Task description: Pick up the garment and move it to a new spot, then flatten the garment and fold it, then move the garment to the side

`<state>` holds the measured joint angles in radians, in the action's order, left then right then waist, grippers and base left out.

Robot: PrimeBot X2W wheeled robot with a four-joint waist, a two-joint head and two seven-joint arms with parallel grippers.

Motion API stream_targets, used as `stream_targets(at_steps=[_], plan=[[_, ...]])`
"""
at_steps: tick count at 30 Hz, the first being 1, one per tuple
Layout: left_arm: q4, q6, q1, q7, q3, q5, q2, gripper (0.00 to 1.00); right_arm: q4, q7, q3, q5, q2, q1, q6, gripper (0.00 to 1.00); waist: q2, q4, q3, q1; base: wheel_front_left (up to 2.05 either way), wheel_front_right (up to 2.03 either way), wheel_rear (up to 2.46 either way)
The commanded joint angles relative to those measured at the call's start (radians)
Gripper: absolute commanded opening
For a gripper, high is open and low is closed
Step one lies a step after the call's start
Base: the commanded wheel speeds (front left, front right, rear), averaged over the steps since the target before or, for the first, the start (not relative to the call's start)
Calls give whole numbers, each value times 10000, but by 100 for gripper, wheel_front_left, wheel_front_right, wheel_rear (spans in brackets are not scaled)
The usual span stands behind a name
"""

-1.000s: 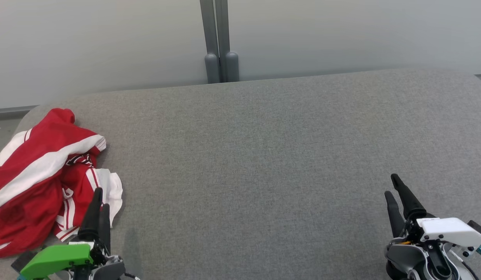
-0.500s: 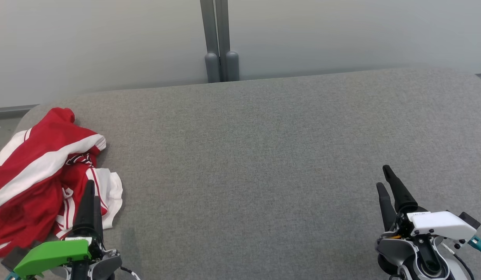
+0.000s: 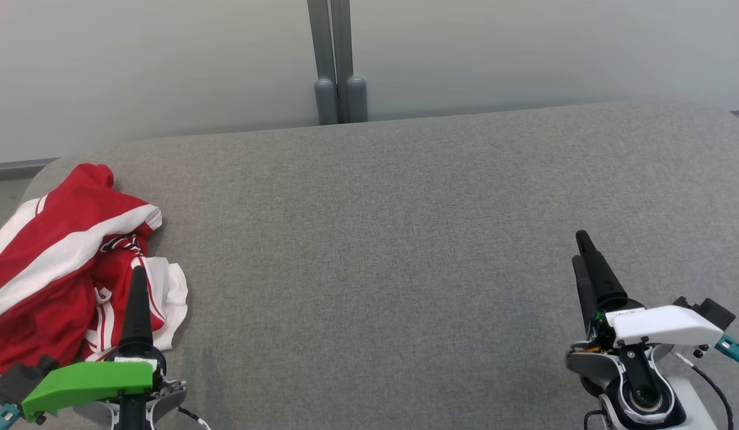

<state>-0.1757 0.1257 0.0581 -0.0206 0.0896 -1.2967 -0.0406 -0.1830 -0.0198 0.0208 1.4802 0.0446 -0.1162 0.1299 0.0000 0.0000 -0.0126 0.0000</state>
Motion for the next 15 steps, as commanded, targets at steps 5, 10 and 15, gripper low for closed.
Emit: stream_targets(at_steps=[5,10,15], plan=[[390,-156,51,-251,-118,1121,-72,100,289,-250,391,-788,98,-370,5,100,0,-6,-13,0,0,0,0],[605,-393,6,-432,-253,2063,-77,100,370,-430,657,-1691,171,-477,6,100,0,12,-39,0,0,0,0],[712,-588,-38,-590,-499,3224,-82,100,495,-590,758,-2974,246,-560,6,100,0,31,-65,0,0,0,0]])
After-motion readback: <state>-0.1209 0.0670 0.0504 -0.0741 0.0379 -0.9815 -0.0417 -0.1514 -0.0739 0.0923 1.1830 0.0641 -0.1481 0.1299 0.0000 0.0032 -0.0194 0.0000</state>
